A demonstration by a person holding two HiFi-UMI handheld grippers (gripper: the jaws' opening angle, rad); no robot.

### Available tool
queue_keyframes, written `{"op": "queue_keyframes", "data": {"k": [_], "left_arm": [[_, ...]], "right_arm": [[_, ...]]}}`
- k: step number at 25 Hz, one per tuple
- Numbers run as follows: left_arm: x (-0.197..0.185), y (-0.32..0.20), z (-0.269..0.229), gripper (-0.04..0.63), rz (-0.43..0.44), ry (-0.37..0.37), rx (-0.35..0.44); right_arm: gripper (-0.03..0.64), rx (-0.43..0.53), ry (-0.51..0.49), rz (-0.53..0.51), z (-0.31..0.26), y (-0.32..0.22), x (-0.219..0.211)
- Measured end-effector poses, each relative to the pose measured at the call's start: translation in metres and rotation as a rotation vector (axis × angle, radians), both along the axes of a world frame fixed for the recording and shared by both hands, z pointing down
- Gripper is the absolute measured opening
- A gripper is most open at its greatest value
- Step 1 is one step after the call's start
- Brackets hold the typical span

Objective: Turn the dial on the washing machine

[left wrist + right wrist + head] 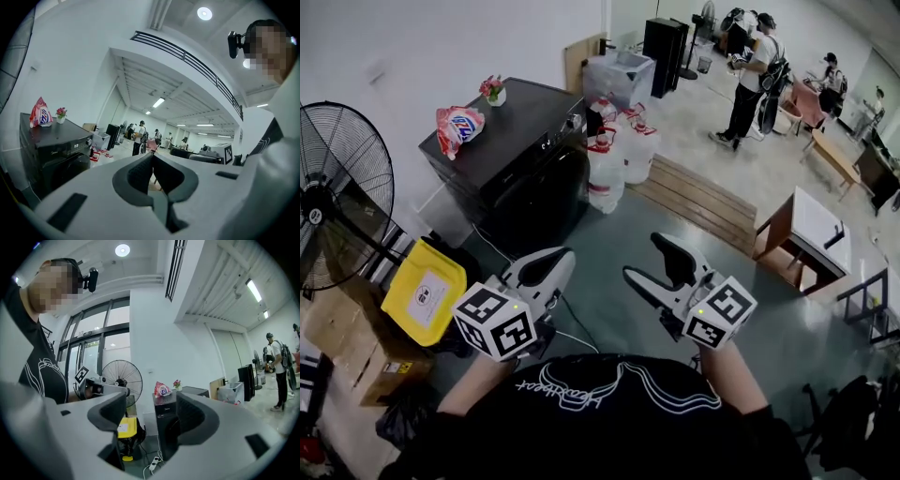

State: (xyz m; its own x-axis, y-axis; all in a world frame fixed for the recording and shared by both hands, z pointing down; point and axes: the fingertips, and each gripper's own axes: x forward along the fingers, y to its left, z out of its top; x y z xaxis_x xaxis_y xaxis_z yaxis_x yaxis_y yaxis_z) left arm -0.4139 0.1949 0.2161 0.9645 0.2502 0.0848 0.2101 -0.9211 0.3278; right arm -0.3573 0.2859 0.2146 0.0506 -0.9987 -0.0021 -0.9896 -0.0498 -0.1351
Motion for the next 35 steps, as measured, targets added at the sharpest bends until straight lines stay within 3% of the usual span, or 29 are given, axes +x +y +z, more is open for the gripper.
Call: {"op": "queue_keyframes", "data": {"k": [10, 16, 26, 35], "left_arm": [[0.057, -0.011, 0.022, 0.006, 0.003, -0.052, 0.000], [0.130, -0.049, 0.039, 0.006, -0.002, -0.058, -0.023], [0.273, -0.142, 0.079, 0.006, -0.075, -0.109, -0.058], [0.335, -0.230, 0.106, 0.006, -0.223, -0.140, -0.083]], "right_arm": [[0.359, -0.031, -0.044, 0.030, 0.025, -0.002, 0.054], [0.365, -0.077, -0.070, 0.050, 0.049, -0.031, 0.114], [0.365, -0.142, -0.147, -0.007, 0.084, -0.135, 0.259], [0.365, -0.172, -0.164, -0.094, 0.105, -0.223, 0.335]]}}
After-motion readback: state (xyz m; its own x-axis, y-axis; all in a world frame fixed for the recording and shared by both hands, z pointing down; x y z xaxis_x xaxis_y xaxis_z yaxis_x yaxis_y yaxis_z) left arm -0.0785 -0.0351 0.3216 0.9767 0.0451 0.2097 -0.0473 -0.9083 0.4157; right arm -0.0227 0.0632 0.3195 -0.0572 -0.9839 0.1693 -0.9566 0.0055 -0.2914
